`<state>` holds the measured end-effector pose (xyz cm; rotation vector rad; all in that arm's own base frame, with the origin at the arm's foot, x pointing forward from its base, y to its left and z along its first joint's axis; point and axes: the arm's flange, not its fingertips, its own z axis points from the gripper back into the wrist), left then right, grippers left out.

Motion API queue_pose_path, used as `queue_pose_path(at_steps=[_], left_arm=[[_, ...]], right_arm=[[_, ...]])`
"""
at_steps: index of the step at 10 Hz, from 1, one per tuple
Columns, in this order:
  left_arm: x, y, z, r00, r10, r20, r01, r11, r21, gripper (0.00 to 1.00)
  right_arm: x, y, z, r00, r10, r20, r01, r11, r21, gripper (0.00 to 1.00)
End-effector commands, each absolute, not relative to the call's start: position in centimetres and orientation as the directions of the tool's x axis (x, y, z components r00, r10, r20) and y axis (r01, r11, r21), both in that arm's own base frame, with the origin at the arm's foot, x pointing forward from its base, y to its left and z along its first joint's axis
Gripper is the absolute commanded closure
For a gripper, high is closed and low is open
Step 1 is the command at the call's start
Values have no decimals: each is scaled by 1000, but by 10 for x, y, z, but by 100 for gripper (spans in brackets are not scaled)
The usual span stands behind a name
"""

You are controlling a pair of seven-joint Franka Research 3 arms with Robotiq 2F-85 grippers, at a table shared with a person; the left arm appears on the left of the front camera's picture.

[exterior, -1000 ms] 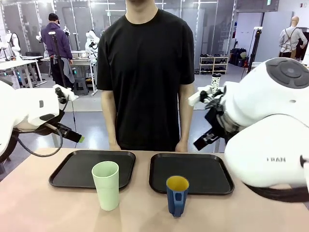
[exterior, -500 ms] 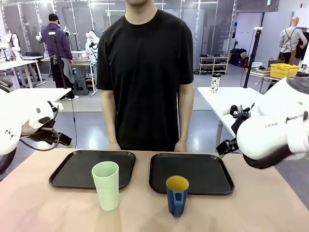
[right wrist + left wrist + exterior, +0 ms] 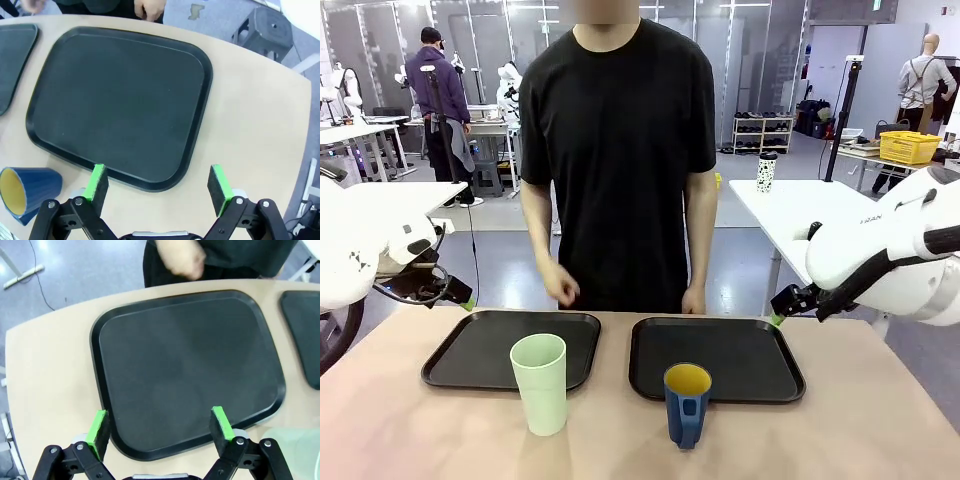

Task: Sort and store the cups by type.
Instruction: Pick up the Reusable plastic cup.

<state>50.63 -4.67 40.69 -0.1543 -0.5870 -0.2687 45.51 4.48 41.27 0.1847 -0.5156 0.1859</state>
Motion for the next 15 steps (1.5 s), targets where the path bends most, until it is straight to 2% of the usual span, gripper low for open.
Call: queue_pose_path(at_steps=[1,2,15], left_arm=[[523,-43,403,804,-214,555,304,950,-73,0],[506,-47,407,799,-206,565,293,954,-67,0],[506,-47,407,799,-206,565,293,954,-67,0]], right_arm=[[462,40,410,855,123,503,-212,969,124,0],[455,45,413,854,129,504,-222,967,128,0],[455,45,413,854,129,504,-222,967,128,0]])
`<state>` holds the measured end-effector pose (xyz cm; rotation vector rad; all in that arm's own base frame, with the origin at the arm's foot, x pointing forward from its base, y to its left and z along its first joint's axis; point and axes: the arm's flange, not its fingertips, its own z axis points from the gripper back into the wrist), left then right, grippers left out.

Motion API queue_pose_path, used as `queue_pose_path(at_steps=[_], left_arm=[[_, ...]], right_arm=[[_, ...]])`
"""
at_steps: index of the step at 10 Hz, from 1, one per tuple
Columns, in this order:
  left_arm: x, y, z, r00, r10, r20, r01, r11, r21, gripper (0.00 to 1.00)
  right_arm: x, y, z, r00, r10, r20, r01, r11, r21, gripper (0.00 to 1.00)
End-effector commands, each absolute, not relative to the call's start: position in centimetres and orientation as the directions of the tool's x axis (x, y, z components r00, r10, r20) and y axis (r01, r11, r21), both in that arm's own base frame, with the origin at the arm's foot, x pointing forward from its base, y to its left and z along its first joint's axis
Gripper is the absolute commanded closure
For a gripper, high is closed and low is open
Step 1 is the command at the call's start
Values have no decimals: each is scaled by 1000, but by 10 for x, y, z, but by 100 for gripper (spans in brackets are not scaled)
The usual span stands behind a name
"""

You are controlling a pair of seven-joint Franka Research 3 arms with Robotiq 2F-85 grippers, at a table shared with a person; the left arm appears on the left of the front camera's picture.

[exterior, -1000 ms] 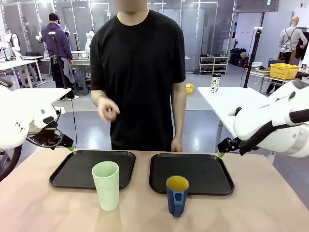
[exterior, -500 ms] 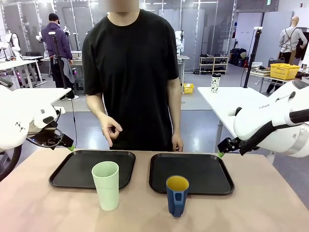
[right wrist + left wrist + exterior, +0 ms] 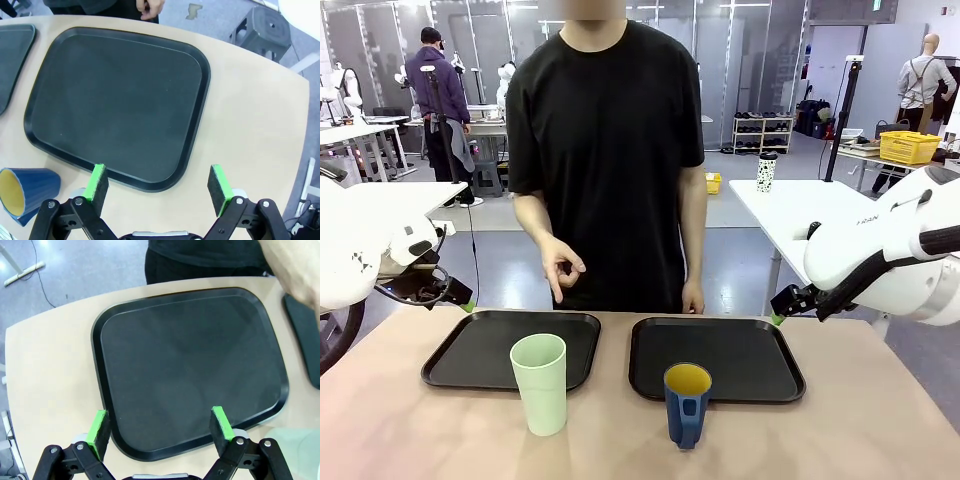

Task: Sort and store the cups by type.
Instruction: Pick up the Reusable plastic cup.

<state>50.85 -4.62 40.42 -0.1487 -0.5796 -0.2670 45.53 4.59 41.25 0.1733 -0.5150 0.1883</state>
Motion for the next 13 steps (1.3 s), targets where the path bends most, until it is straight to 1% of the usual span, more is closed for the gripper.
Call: queue_pose_path(at_steps=[1,2,4,5,6,7,9,10,11,13], left_arm=[[508,-46,404,804,-207,558,290,955,-64,0],[508,-41,406,802,-273,531,327,945,-8,0],[497,-31,412,712,-513,479,524,842,123,0],[489,-27,414,652,-622,432,609,770,189,0],[478,-29,412,564,-729,387,707,669,230,0],[468,-31,405,479,-824,302,782,557,279,0],[448,-38,392,325,-932,158,882,359,304,0],[447,-37,390,350,-930,116,879,369,303,0],[461,-42,389,414,-885,213,848,461,263,0],[461,-42,389,414,-885,213,848,461,263,0]], right_arm=[[455,45,413,854,129,504,-222,967,128,0],[455,45,413,854,129,504,-222,967,128,0],[455,45,413,854,129,504,-222,967,128,0],[455,45,413,854,129,504,-222,967,128,0],[455,45,413,854,129,504,-222,967,128,0],[455,45,413,854,129,504,-222,967,128,0],[455,45,413,854,129,504,-222,967,128,0],[455,45,413,854,129,504,-222,967,128,0],[455,45,413,854,129,504,-222,967,128,0],[455,45,413,854,129,504,-222,967,128,0]])
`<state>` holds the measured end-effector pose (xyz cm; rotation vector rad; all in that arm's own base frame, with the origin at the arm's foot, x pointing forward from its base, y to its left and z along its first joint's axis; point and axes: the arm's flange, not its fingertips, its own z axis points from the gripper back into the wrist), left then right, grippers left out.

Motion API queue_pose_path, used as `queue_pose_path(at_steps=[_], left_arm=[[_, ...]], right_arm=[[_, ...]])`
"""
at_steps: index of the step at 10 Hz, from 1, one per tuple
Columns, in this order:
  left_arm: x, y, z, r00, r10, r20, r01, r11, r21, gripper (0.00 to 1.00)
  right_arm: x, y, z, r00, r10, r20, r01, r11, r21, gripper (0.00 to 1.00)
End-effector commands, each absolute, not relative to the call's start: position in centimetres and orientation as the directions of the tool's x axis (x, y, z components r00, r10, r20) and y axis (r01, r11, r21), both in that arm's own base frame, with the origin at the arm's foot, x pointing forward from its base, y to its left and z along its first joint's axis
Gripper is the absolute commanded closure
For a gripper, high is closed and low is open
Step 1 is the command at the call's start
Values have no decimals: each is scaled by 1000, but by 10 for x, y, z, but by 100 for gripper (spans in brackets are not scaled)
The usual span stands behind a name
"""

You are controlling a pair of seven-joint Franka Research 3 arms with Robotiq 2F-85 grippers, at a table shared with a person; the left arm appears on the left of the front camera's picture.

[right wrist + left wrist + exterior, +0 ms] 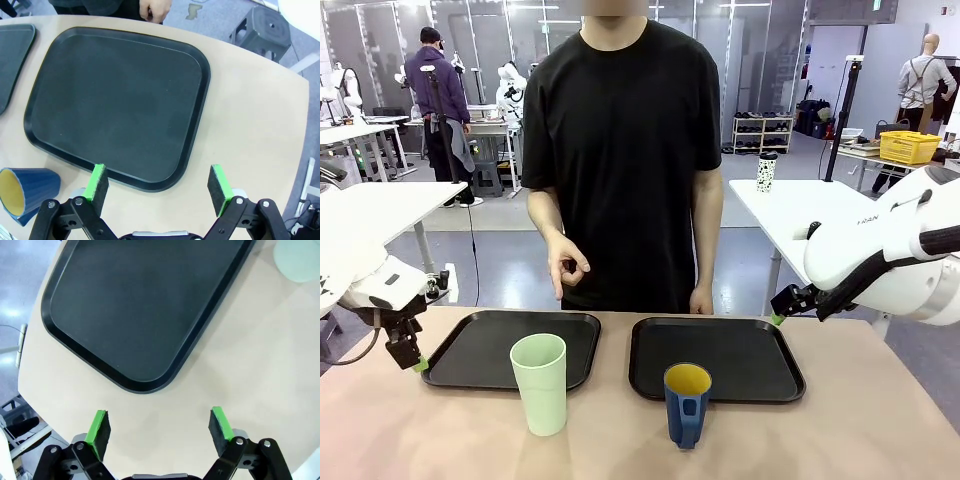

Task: Sort and store the cups by type.
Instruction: Pick up the Reusable plastic cup.

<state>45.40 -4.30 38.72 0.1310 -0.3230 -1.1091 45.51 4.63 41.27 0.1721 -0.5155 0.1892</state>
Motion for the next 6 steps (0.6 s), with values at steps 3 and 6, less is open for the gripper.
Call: queue_pose_path(at_steps=[3,6], left_arm=[[452,-55,386,223,-965,135,910,256,326,0],[429,-56,377,-121,-992,15,917,-106,385,0]], right_arm=[[455,45,413,854,129,504,-222,967,128,0],[455,45,413,854,129,504,-222,967,128,0]])
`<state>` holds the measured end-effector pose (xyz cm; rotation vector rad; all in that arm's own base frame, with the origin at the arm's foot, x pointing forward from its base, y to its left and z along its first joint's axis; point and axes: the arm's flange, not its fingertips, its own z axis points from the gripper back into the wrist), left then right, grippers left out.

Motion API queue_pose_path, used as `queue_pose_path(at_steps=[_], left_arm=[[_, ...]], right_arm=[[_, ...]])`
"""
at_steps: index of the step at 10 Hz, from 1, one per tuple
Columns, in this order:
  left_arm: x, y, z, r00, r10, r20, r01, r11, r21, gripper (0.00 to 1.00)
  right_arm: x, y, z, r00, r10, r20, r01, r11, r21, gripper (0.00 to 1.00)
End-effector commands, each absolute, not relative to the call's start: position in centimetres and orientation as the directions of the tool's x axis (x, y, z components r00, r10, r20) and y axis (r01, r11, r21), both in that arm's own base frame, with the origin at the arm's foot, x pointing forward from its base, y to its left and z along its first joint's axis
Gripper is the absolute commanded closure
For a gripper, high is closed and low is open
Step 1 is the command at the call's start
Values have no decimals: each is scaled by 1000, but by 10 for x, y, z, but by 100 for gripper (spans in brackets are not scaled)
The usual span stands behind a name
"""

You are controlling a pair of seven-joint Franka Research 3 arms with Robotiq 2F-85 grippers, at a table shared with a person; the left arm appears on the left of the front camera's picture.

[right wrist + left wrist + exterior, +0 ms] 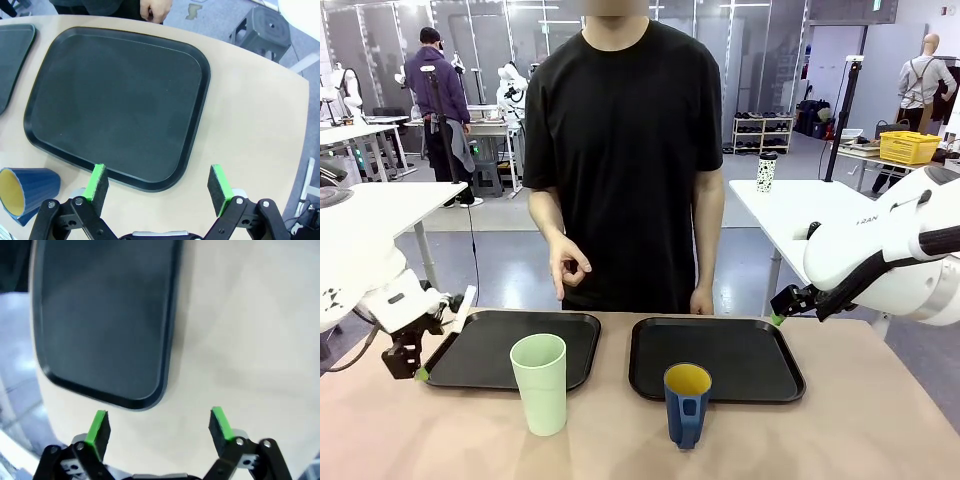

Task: Sort and store the cups by type.
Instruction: Pick up the Reusable plastic cup.

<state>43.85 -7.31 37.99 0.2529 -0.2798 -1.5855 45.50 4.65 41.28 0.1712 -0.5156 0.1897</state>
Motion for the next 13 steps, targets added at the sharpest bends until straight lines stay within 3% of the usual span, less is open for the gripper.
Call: queue_pose_path(at_steps=[1,3,9,13], left_arm=[[420,-50,370,-224,-974,46,924,-197,329,0],[418,-43,361,-233,-970,68,939,-206,276,0],[428,-56,365,-233,-972,34,928,-212,305,0],[438,-44,333,-254,-874,414,957,-165,240,0]], right_arm=[[455,45,413,854,129,504,-222,967,128,0],[455,45,413,854,129,504,-222,967,128,0],[455,45,413,854,129,504,-222,967,128,0],[455,45,413,854,129,504,-222,967,128,0]])
